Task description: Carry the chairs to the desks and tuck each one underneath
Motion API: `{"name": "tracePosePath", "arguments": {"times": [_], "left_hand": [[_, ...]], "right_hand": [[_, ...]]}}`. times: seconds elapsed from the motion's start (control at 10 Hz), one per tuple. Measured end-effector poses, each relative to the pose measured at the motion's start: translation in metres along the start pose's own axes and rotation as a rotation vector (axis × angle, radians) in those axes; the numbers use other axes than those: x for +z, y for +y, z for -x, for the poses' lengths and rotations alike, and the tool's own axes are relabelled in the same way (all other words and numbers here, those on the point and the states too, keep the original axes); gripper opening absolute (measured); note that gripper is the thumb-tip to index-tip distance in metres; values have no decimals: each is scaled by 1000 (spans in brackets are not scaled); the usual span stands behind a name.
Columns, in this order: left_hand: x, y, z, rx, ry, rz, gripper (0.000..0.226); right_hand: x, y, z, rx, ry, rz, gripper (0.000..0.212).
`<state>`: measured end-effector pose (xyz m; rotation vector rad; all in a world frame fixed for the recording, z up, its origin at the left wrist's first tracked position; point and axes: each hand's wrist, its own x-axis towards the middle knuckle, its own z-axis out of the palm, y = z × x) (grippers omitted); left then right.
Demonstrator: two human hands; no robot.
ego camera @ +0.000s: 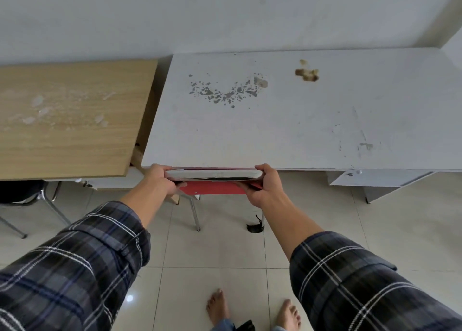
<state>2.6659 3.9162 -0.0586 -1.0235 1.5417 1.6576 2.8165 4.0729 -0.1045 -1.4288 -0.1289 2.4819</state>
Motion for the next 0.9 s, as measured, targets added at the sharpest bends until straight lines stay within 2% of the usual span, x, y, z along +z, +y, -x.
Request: {"name": "tracePosePath", "arguments": {"times": [0.1, 0.2, 0.3, 0.4, 0.5, 0.6, 0.7, 0.8, 0.9], "left_hand": [[1, 1, -1, 17, 1, -22, 25], [1, -2, 1, 42, -12, -44, 21], [6, -6, 5, 100, 69, -127, 21], [10, -9, 2, 215, 207, -281, 21], [16, -11, 2, 296, 268, -462, 11], [35, -31, 6, 341, 286, -672, 41], [62, -62, 6, 404, 447, -994, 77], [108, -103, 13, 303, 374, -1234, 85], [159, -135, 22, 220, 283, -1382, 84]], "right_hand": [[-1, 1, 2, -3, 27, 40, 17], [-4, 0, 10, -14, 101, 222, 26], [-9, -6, 17, -94, 198, 478, 30], [-12, -15, 20, -165, 230, 698, 29], [-14, -22, 28, -154, 201, 860, 30], [-21, -30, 33, -156, 149, 1031, 41], [-41, -46, 43, -234, 46, 1220, 43], [-73, -84, 71, -391, -47, 1457, 40], [-122, -130, 101, -465, -78, 1724, 43]]}}
